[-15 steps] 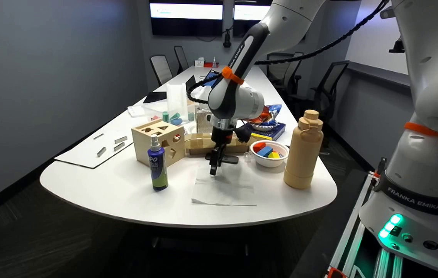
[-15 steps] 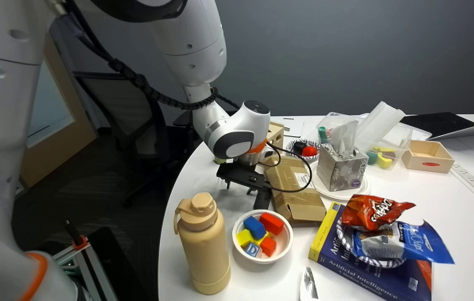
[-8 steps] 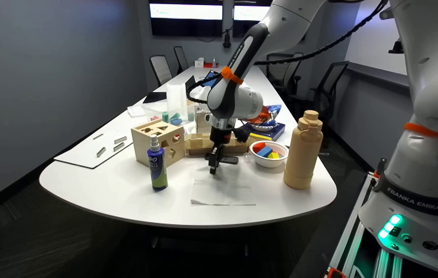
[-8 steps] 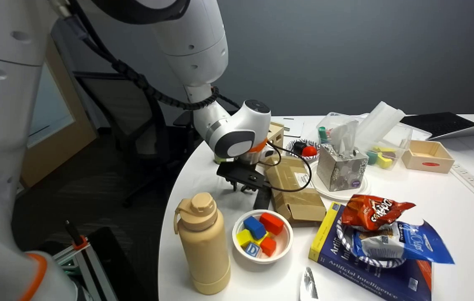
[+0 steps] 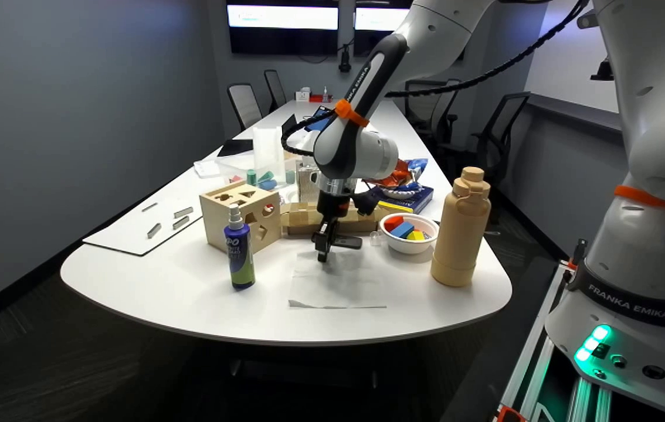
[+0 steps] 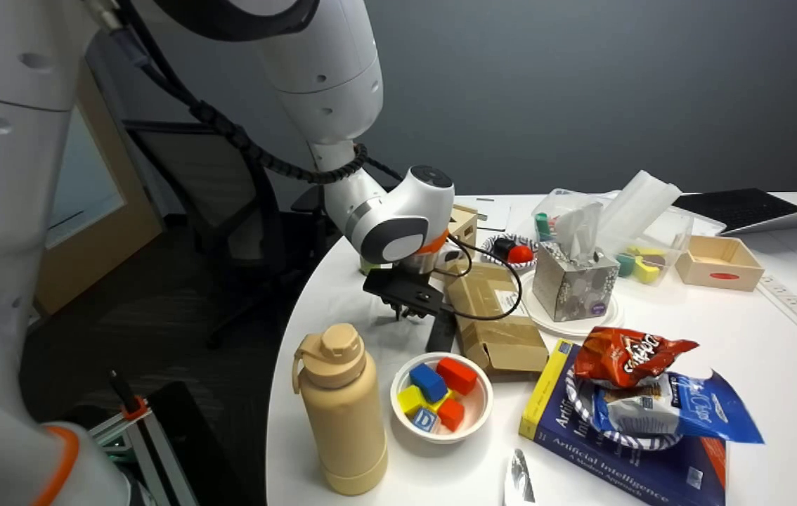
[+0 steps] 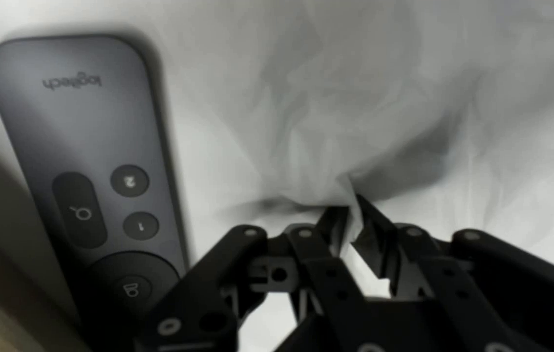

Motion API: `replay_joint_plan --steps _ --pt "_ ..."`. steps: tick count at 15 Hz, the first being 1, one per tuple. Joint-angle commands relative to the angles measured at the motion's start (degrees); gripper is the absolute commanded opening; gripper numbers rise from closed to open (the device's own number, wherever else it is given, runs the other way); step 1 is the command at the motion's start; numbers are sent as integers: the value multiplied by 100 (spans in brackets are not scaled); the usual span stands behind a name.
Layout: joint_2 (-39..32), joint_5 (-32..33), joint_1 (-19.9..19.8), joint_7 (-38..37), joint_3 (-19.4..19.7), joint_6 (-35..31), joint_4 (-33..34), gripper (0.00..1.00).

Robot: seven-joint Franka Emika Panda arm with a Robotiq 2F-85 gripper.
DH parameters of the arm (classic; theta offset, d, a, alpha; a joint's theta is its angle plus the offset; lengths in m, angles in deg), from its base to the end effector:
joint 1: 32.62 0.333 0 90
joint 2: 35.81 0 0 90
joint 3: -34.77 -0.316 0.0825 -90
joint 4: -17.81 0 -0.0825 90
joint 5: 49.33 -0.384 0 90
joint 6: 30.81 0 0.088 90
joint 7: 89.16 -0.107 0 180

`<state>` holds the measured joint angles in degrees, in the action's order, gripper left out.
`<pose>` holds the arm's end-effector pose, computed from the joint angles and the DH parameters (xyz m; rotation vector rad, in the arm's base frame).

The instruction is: Fold the tissue on the table

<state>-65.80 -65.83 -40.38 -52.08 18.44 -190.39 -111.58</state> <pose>0.5270 0.0748 0.1373 -2.8201 -0.7032 -0.0964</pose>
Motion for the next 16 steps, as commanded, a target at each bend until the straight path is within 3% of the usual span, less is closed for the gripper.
replay_joint_plan --steps 1,5,10,13,16 --pt "133 120 -111 -231 -116 74 31 2" --pt "425 274 87 -651 9 40 -87 2" --pt "677 812 462 -1323 291 -453 -259 2" --pt "836 1566 1050 -2051 881 -884 -397 2" --pt "943 2441 1831 -2912 1723 -1139 -483 2"
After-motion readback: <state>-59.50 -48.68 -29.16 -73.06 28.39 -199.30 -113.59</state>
